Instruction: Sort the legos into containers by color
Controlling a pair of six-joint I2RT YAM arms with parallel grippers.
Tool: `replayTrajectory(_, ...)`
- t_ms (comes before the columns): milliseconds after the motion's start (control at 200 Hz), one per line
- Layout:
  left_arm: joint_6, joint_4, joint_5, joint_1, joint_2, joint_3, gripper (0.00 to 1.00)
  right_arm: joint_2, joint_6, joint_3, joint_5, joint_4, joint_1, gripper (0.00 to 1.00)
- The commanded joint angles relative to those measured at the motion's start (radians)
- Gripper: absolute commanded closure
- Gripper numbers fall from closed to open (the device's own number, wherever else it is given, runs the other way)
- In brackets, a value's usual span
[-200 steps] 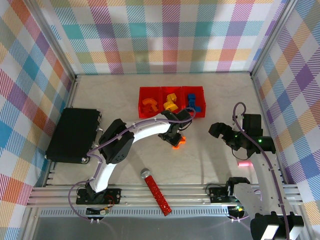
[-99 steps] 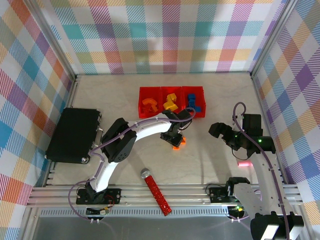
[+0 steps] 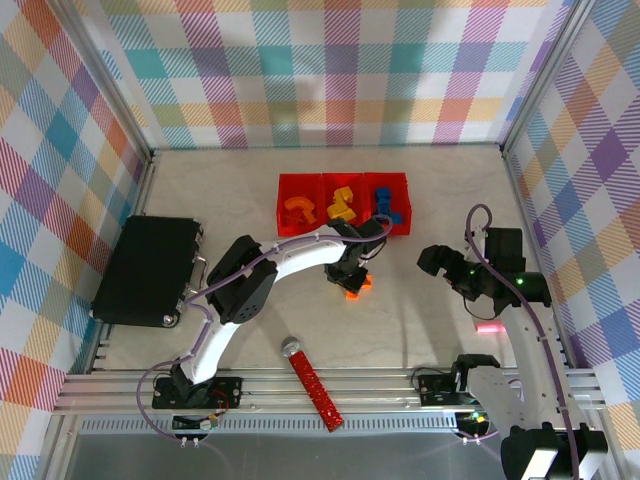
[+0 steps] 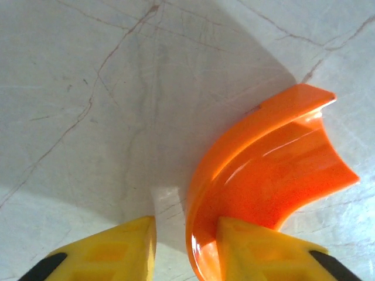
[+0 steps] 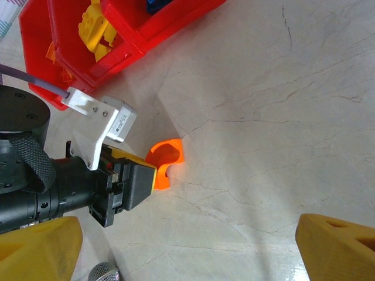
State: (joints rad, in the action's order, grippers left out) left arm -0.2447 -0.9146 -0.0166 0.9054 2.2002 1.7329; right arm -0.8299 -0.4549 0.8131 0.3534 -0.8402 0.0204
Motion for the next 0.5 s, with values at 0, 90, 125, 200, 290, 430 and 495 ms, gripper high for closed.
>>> replayTrajectory(0,-0.019,-0.049,-0.017,0.003,0.039,0.010,0.82,-0.002,0.019,-0.009,0.014,-0.011,0.006,0.06)
replayTrajectory(90,-0.023,-0.055,-0.026,0.003,0.046,0.014,0.84,0.000,0.019,-0.011,0.013,-0.010,0.006,0.06)
replayTrajectory(125,-0.023,-0.056,-0.029,0.003,0.047,0.013,0.86,0.000,0.018,-0.011,0.012,-0.010,0.008,0.06)
replayTrajectory(200,-0.023,-0.062,-0.032,0.003,0.046,0.012,0.93,0.004,0.017,-0.013,0.011,-0.008,0.006,0.06)
replayTrajectory(290,-0.024,-0.067,-0.027,0.003,0.037,0.007,1.00,0.005,0.017,-0.014,0.010,-0.008,0.006,0.06)
replayTrajectory(430,-0.027,-0.082,0.022,0.002,-0.003,-0.005,1.00,0.006,0.016,-0.015,0.009,-0.009,0.006,0.06)
replayTrajectory(495,-0.027,-0.083,0.047,-0.004,-0.033,-0.018,1.00,0.006,0.018,-0.014,0.011,-0.008,0.006,0.06)
